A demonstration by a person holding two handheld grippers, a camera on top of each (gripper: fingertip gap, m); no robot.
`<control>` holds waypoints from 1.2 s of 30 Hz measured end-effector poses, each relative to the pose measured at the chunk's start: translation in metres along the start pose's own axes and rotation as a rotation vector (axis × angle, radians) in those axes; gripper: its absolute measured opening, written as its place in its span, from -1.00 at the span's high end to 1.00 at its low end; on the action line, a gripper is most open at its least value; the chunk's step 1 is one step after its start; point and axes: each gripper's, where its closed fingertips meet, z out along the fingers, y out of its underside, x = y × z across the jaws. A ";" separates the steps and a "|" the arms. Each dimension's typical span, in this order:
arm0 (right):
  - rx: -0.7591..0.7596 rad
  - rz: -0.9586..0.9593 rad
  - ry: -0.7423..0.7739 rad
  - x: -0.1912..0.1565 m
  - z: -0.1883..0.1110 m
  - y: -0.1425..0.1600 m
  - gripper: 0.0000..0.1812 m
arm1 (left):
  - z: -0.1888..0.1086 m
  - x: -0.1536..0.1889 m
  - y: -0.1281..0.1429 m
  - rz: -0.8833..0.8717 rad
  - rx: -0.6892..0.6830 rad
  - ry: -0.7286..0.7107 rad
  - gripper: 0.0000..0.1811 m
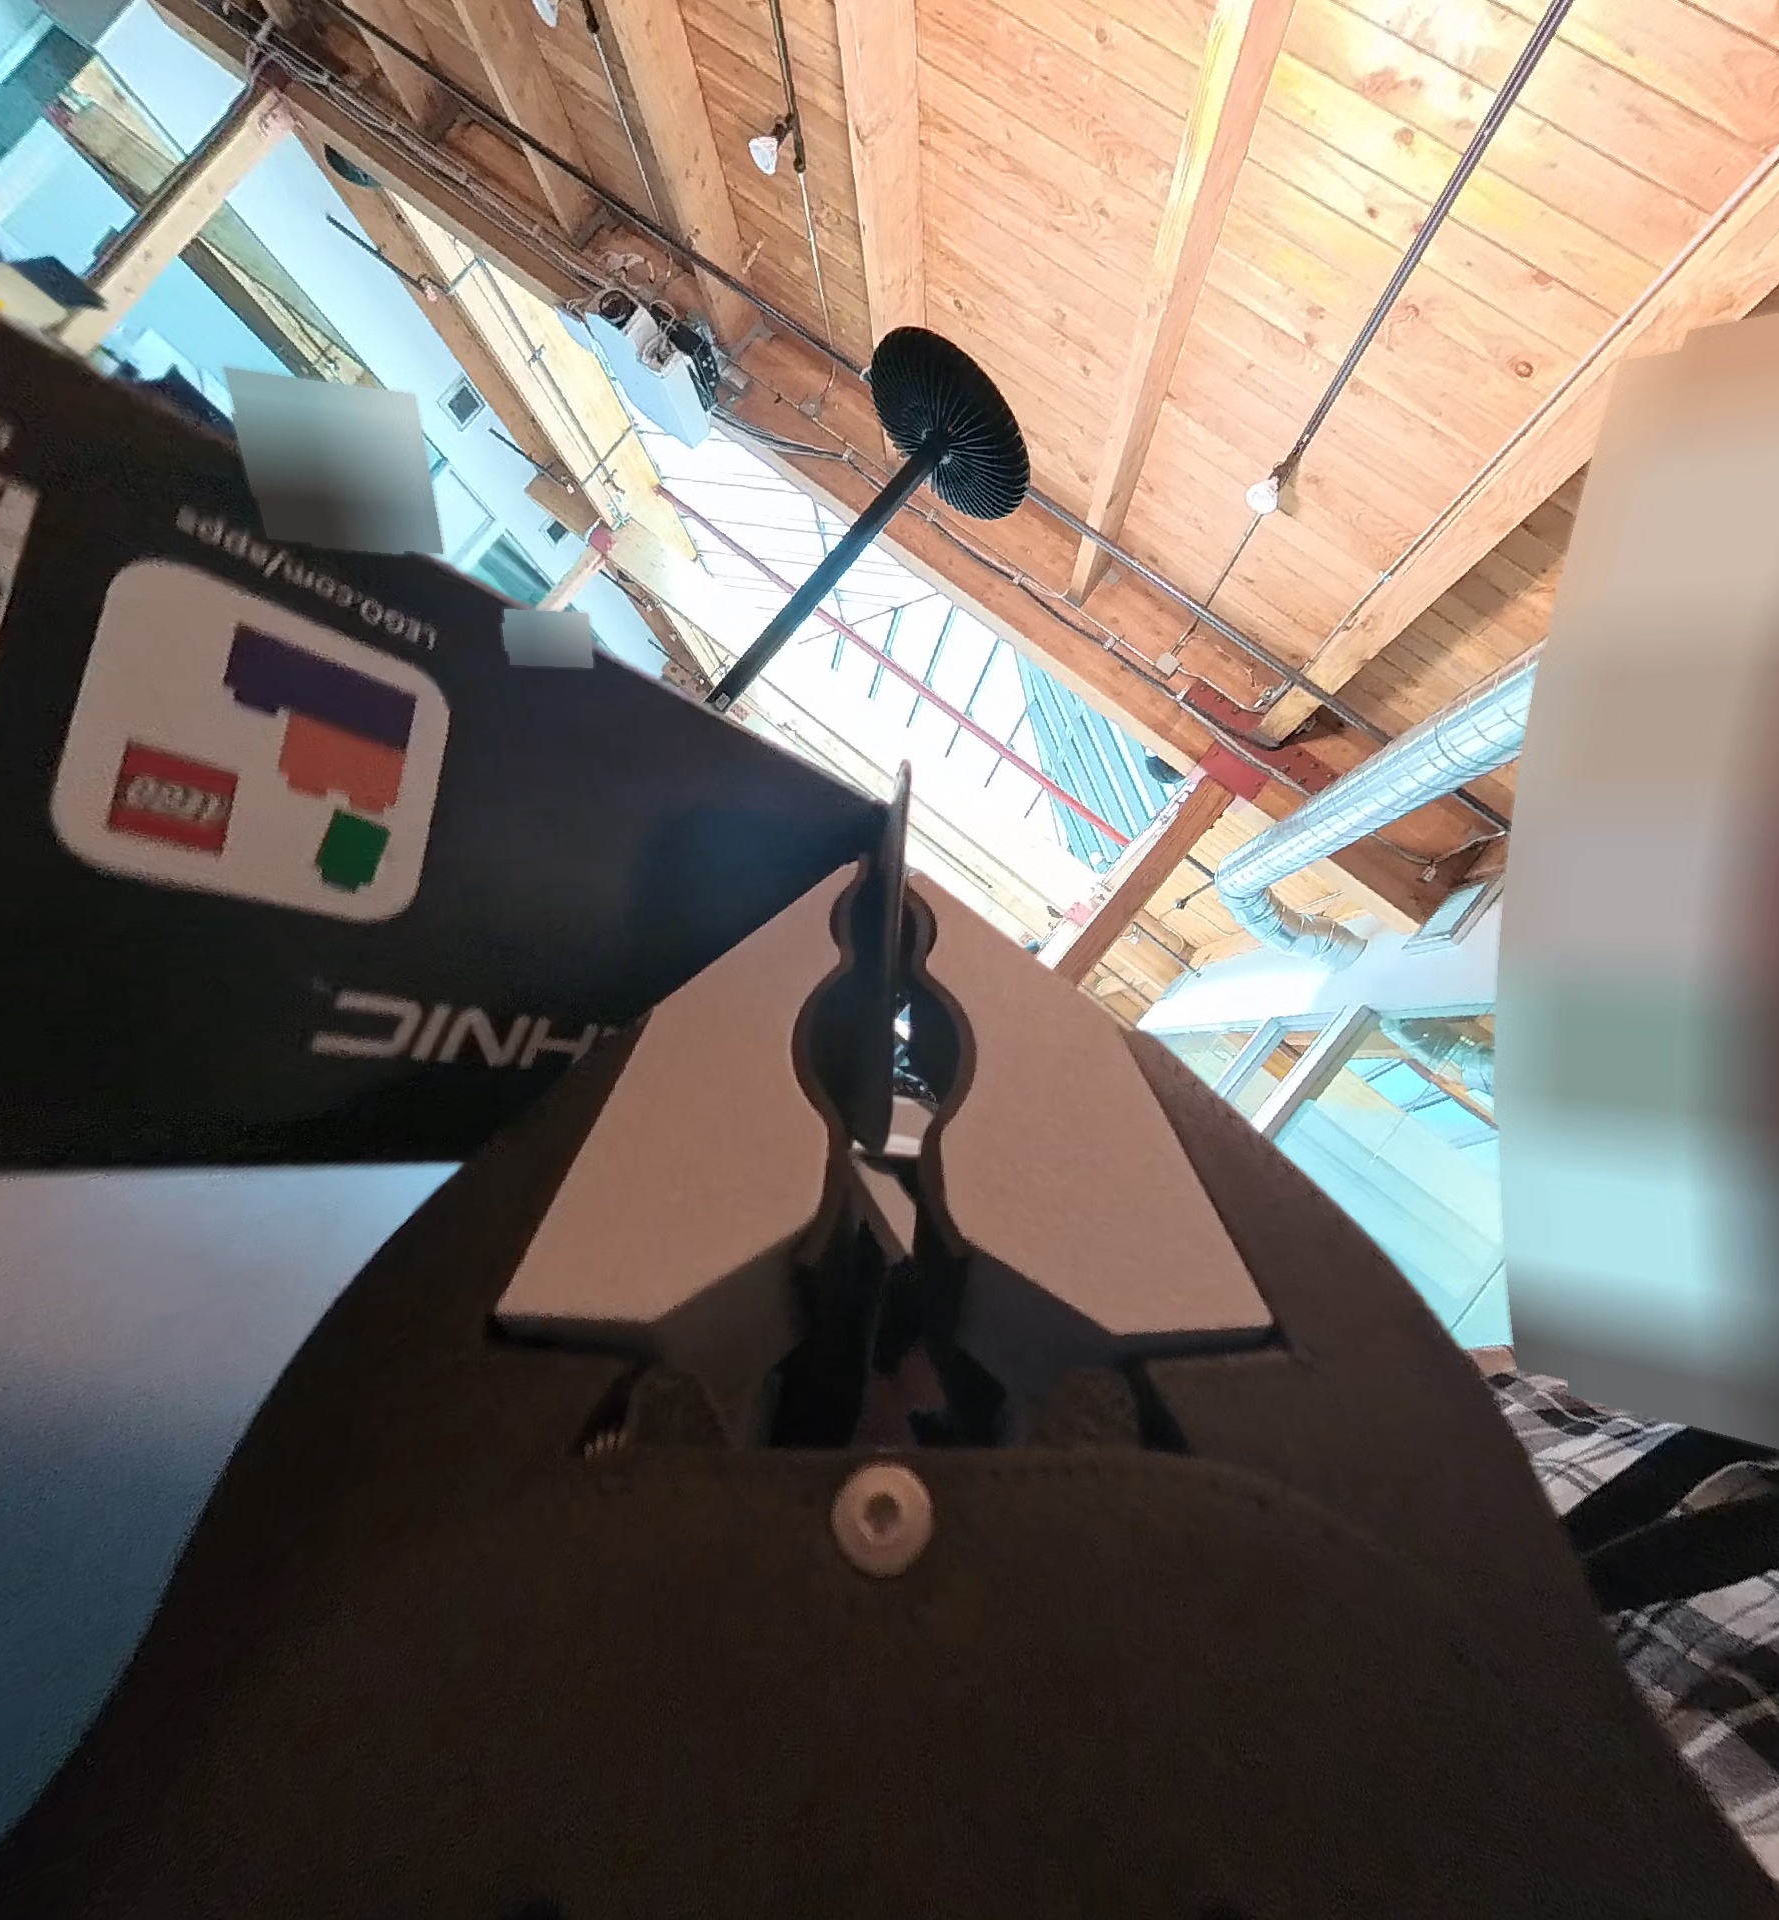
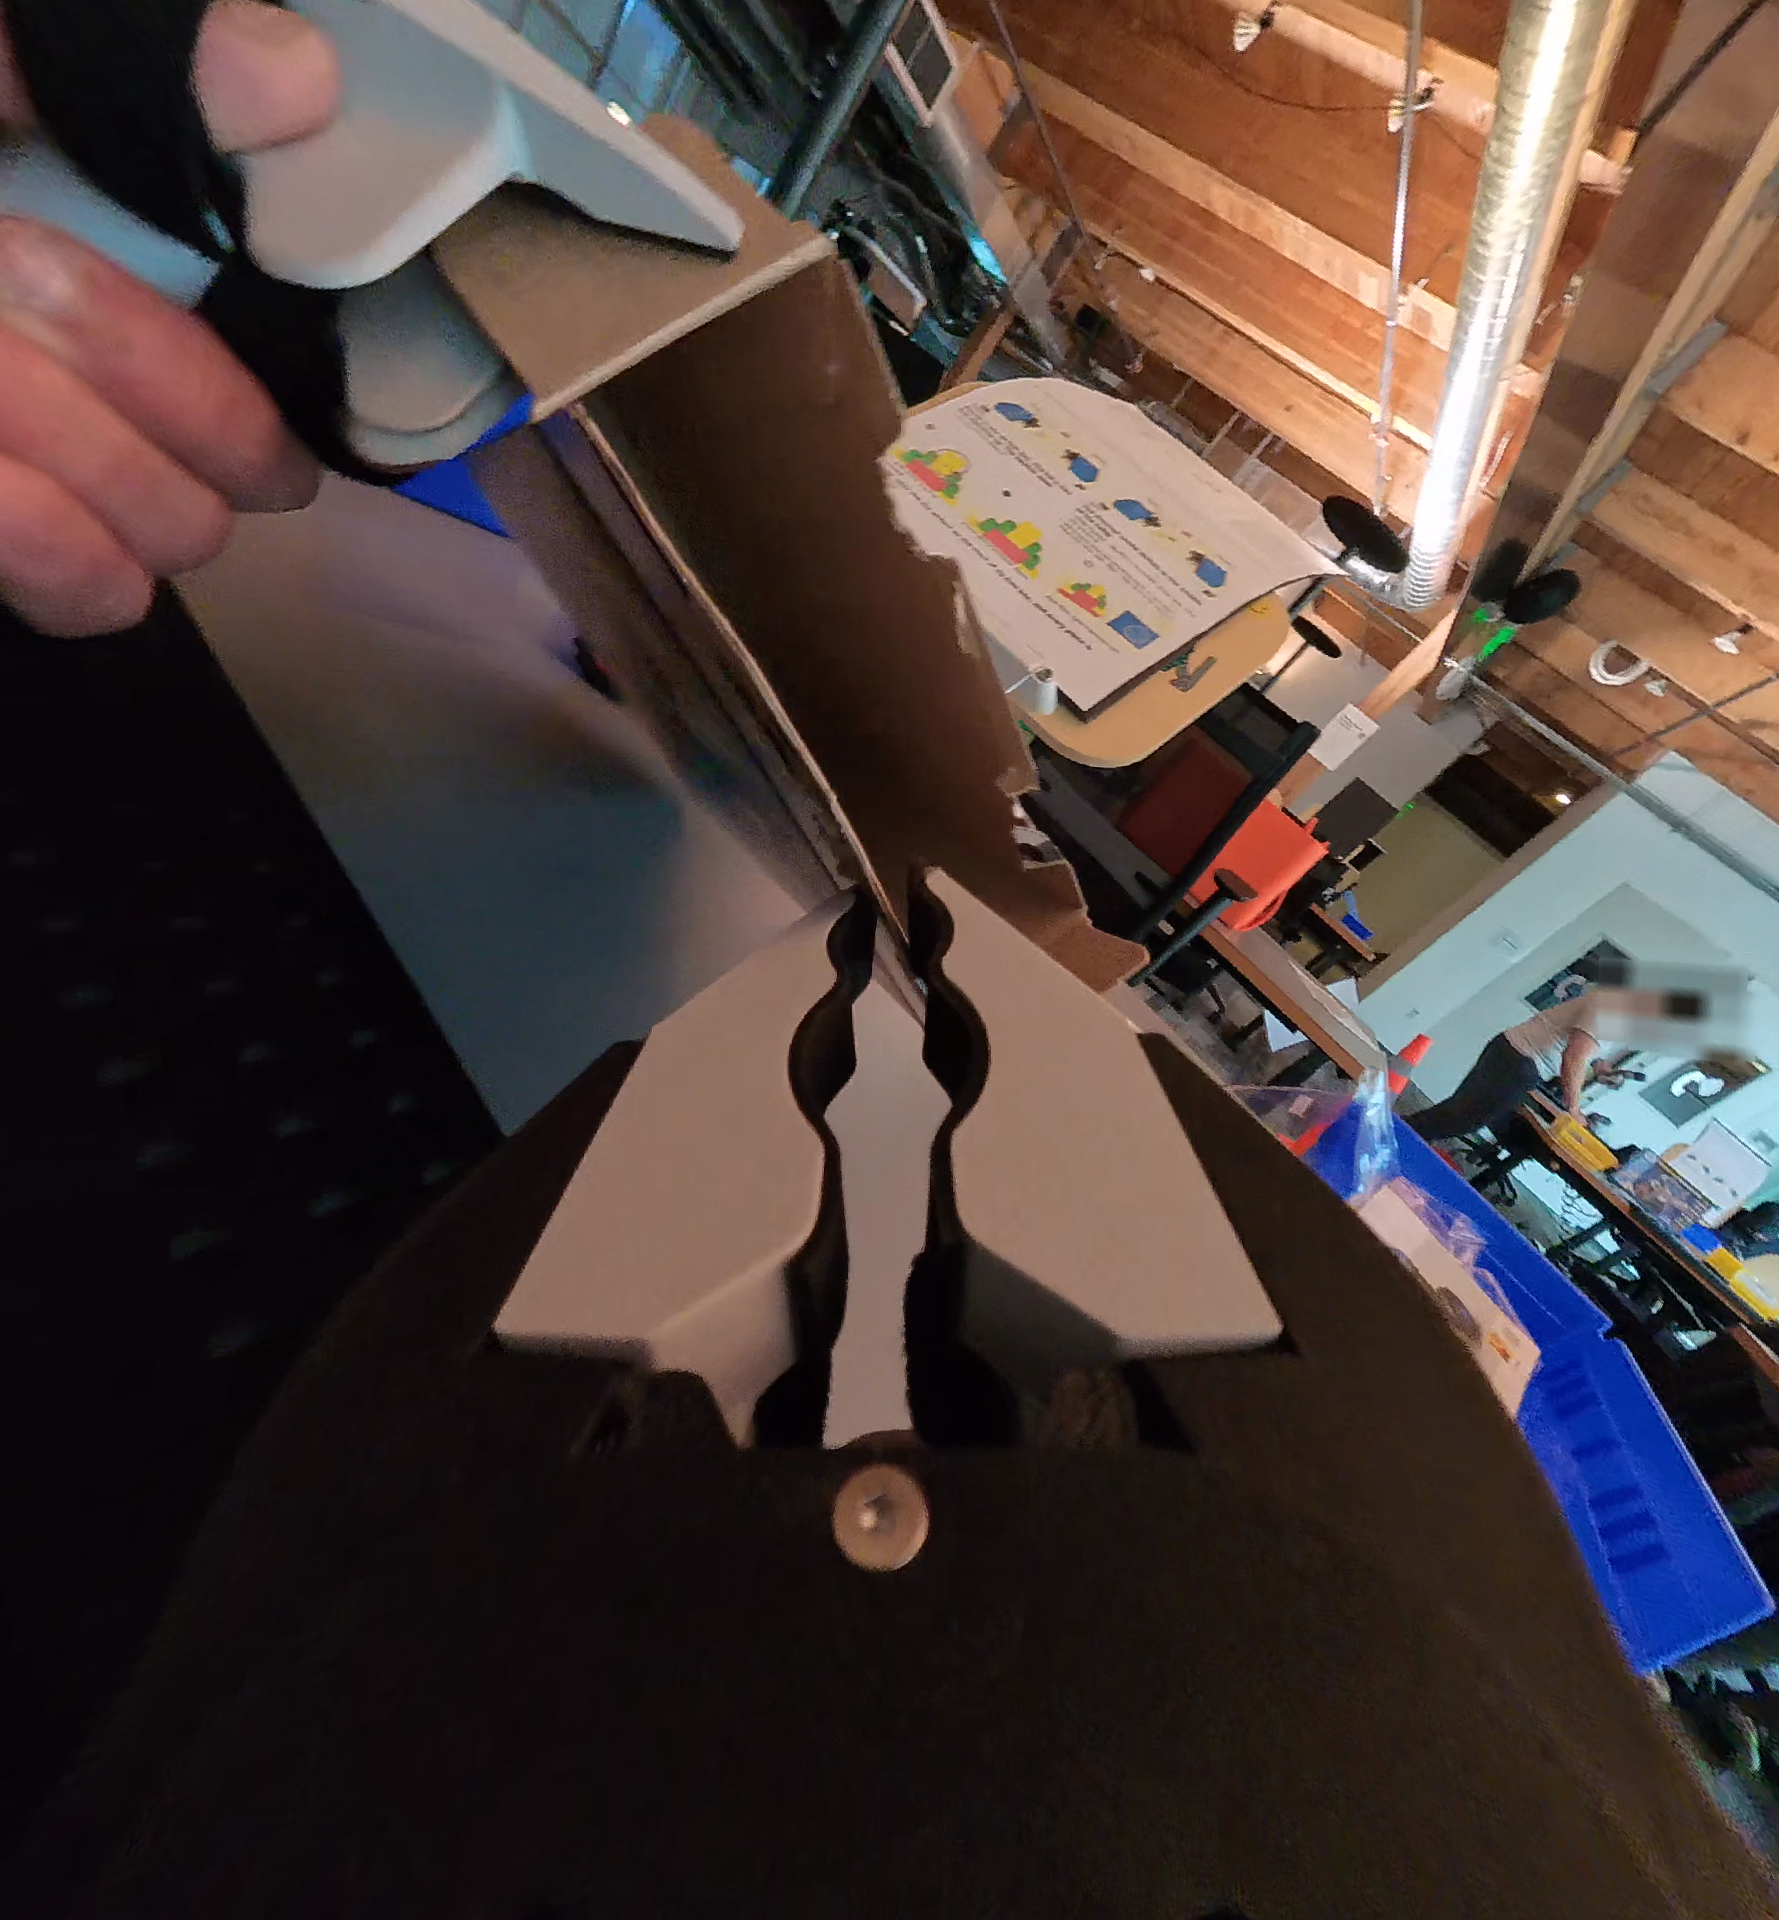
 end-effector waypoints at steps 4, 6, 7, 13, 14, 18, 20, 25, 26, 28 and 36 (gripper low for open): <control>0.011 0.028 0.072 0.017 0.003 -0.004 0.95 | 0.000 0.000 0.000 -0.016 0.005 0.007 1.00; 0.008 0.029 0.092 0.020 0.005 -0.005 0.95 | 0.001 -0.001 -0.001 -0.035 0.018 0.012 1.00; 0.007 0.030 0.100 0.021 0.006 -0.005 0.95 | 0.001 -0.001 -0.003 -0.048 0.029 0.020 1.00; -0.082 -0.007 -0.075 0.000 0.018 0.021 0.92 | -0.002 -0.014 0.000 -0.018 0.012 -0.031 1.00; -0.084 -0.026 -0.155 -0.010 0.017 0.024 0.90 | -0.004 -0.016 0.000 -0.001 0.008 -0.042 1.00; -0.095 0.004 -0.351 -0.022 0.006 0.033 0.65 | -0.008 -0.025 0.002 0.090 -0.017 -0.101 1.00; -0.076 0.075 -0.372 -0.007 0.000 0.032 0.62 | -0.009 -0.025 0.001 0.091 -0.009 -0.092 1.00; -0.097 0.271 -0.260 0.066 -0.002 0.042 0.58 | -0.010 -0.031 0.015 0.134 -0.051 -0.129 1.00; -0.127 0.295 -0.218 0.082 0.001 0.049 0.54 | -0.010 -0.033 0.019 0.134 -0.064 -0.135 1.00; -0.209 0.354 -0.135 0.115 0.008 0.068 0.51 | -0.011 -0.037 0.028 0.126 -0.089 -0.149 1.00; -0.483 0.522 0.036 0.210 0.044 0.149 0.25 | -0.022 -0.052 0.065 0.149 -0.270 -0.230 0.86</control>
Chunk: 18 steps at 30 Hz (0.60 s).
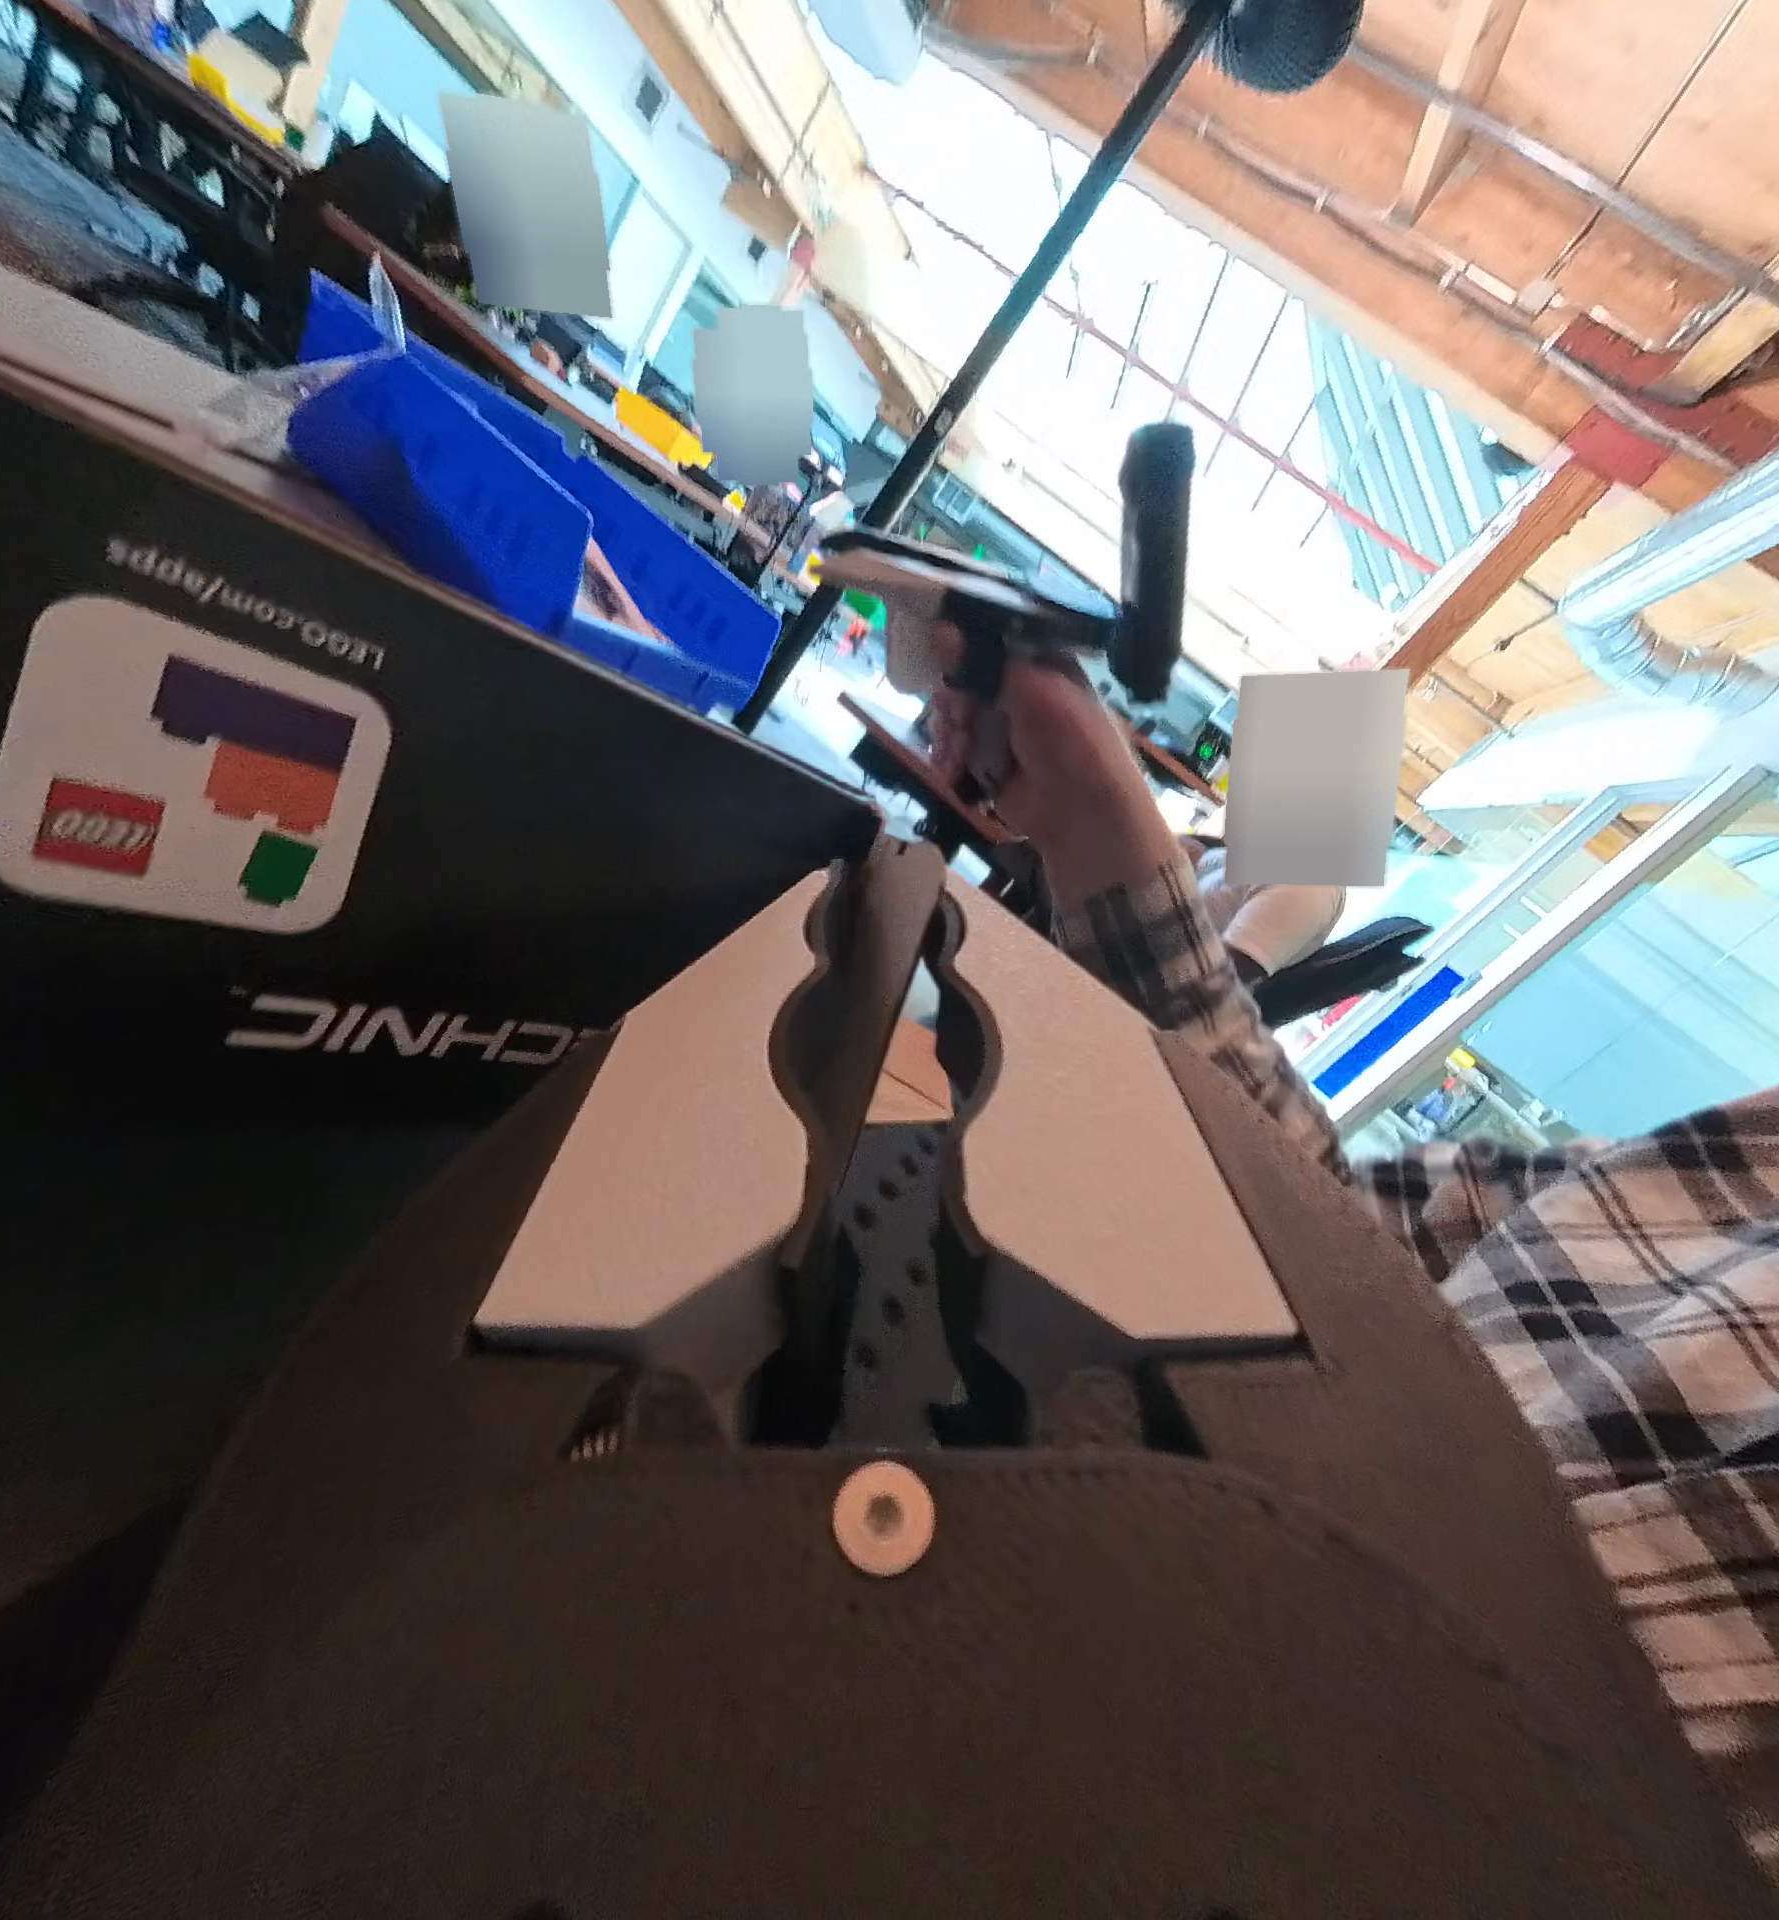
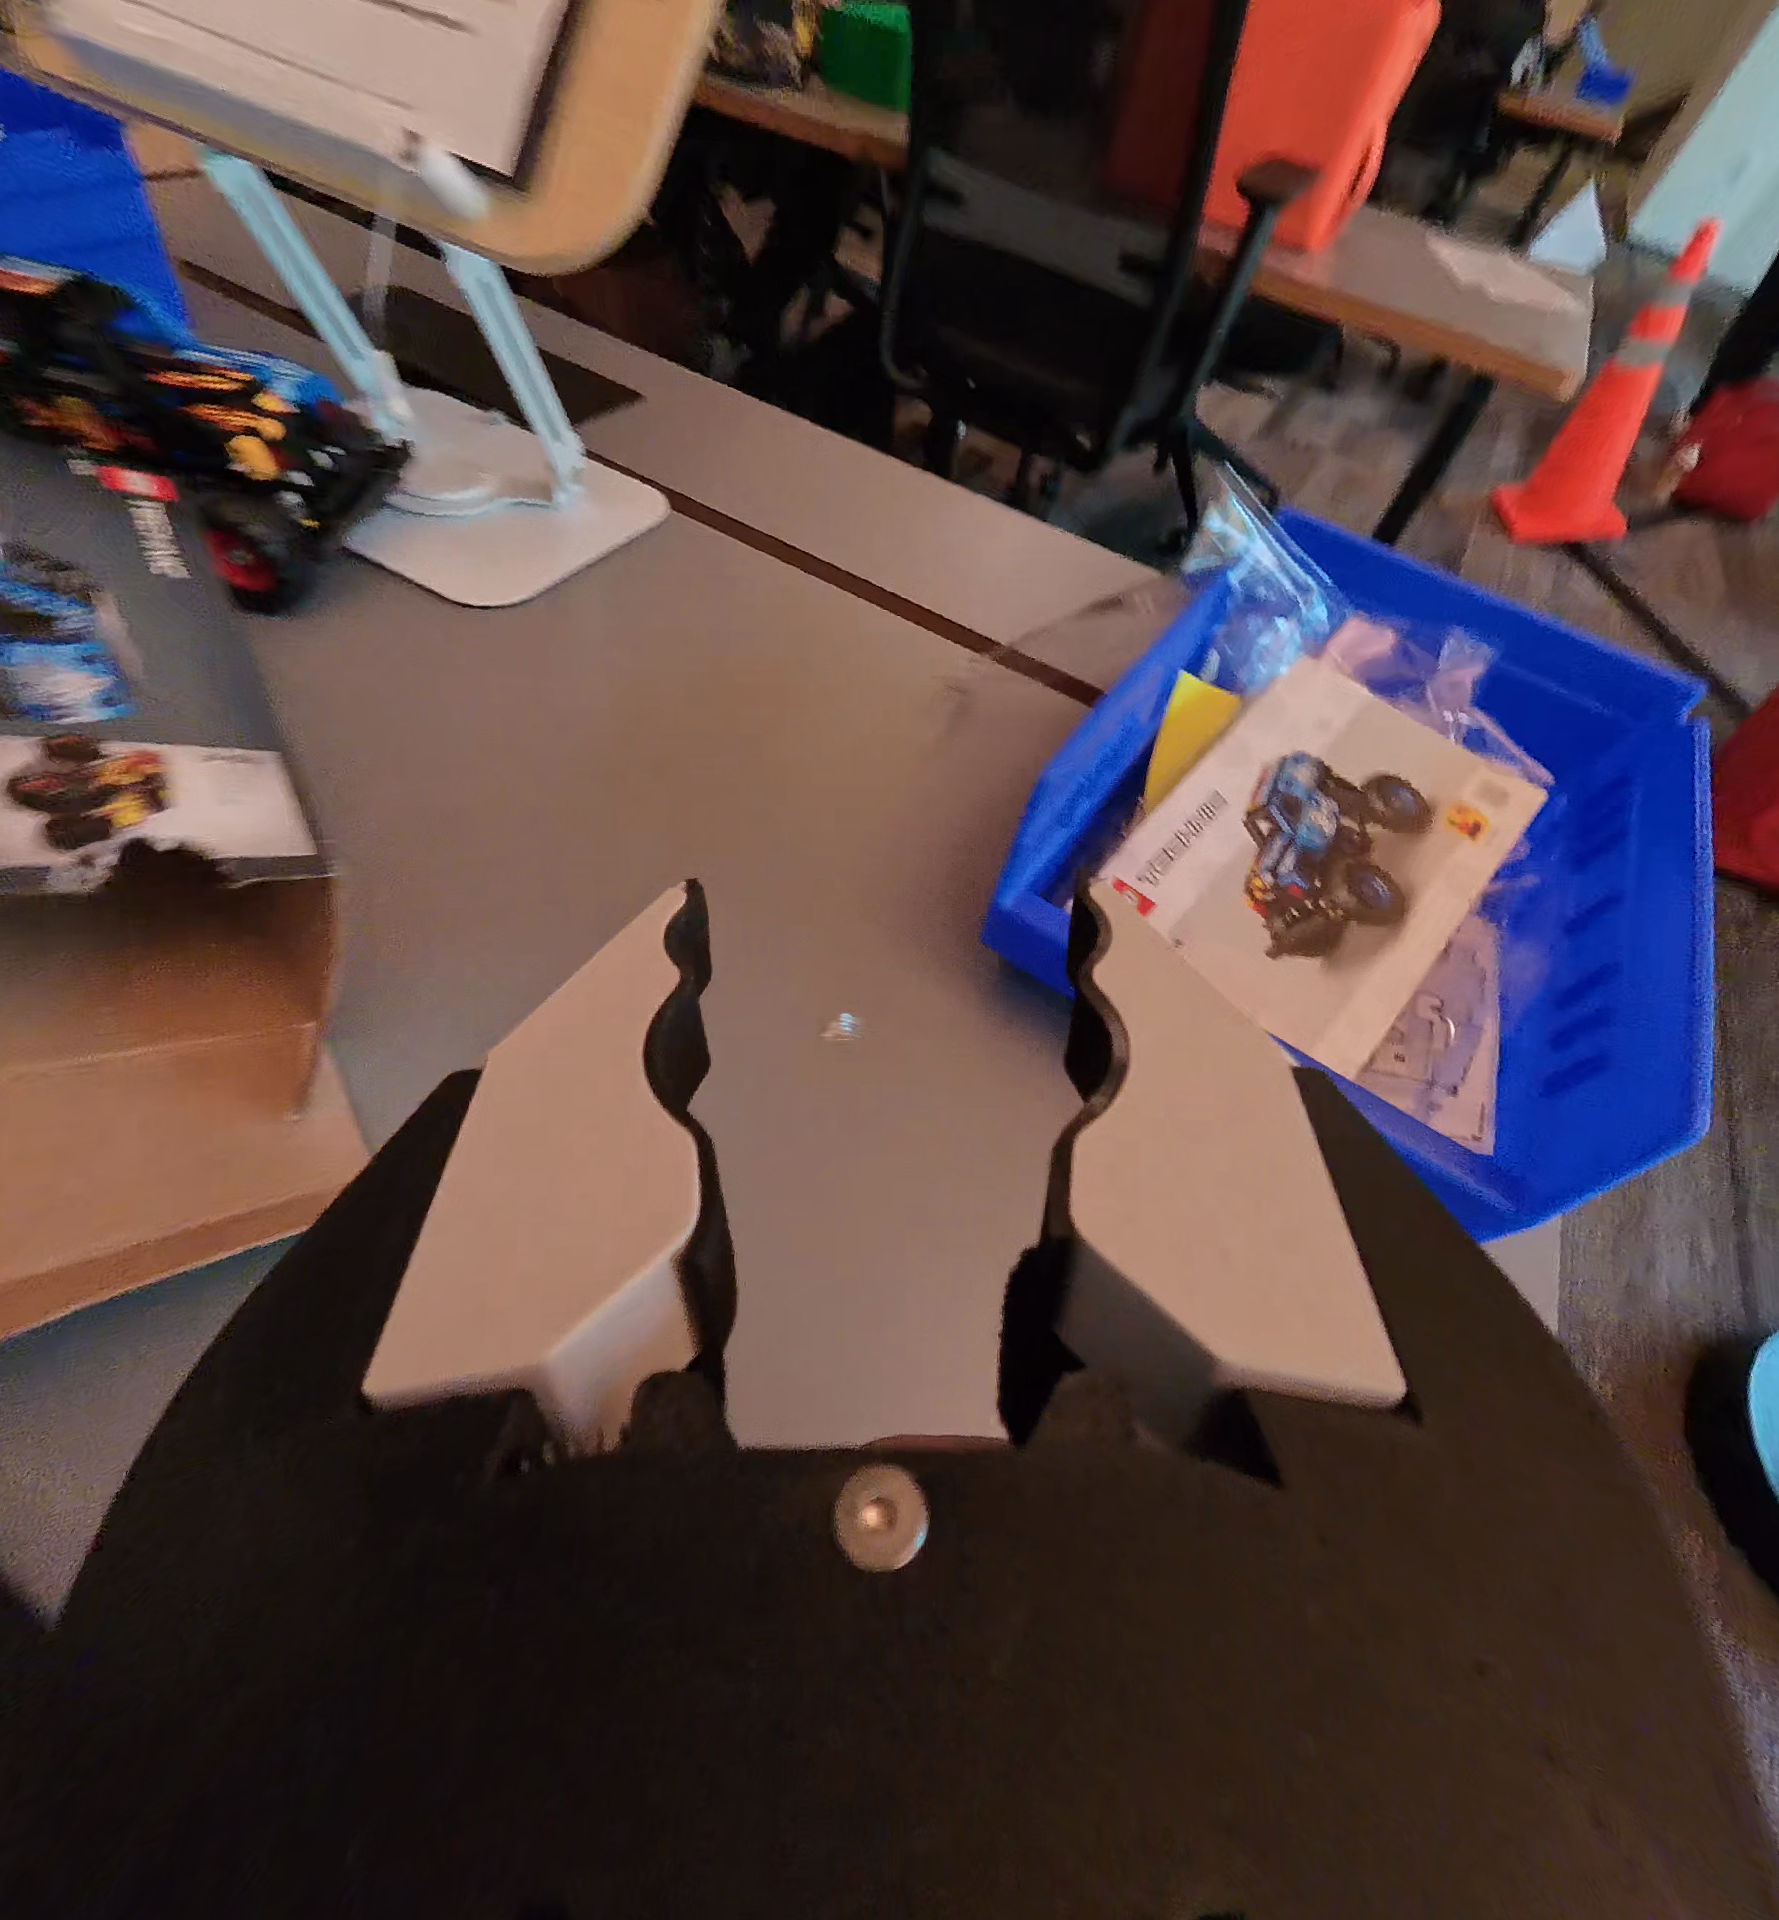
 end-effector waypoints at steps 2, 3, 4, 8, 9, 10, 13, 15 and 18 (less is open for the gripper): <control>-0.047 0.053 0.049 0.031 0.019 0.005 0.22 | 0.000 -0.001 0.008 0.016 -0.062 -0.022 0.81; -0.077 0.086 0.061 0.046 0.029 0.010 0.19 | -0.001 -0.003 0.012 0.027 -0.088 -0.035 0.81; -0.109 0.127 0.061 0.059 0.040 0.015 0.17 | -0.002 -0.003 0.014 0.035 -0.104 -0.041 0.80; -0.221 0.211 0.104 0.112 0.080 0.033 0.07 | -0.007 -0.007 0.026 0.042 -0.215 -0.059 0.75; -0.247 0.217 0.121 0.125 0.088 0.037 0.06 | -0.009 -0.006 0.029 0.046 -0.238 -0.051 0.75; -0.263 0.227 0.127 0.136 0.097 0.040 0.06 | -0.010 -0.005 0.031 0.052 -0.262 -0.047 0.74; -0.350 0.251 0.097 0.152 0.123 0.051 0.05 | -0.013 0.007 0.033 0.079 -0.300 0.034 0.75; -0.438 0.238 0.098 0.160 0.138 0.063 -0.01 | -0.015 0.018 0.030 0.106 -0.308 0.109 0.75; -0.512 0.291 0.120 0.175 0.161 0.075 -0.17 | -0.018 0.028 0.022 0.203 -0.332 0.155 0.75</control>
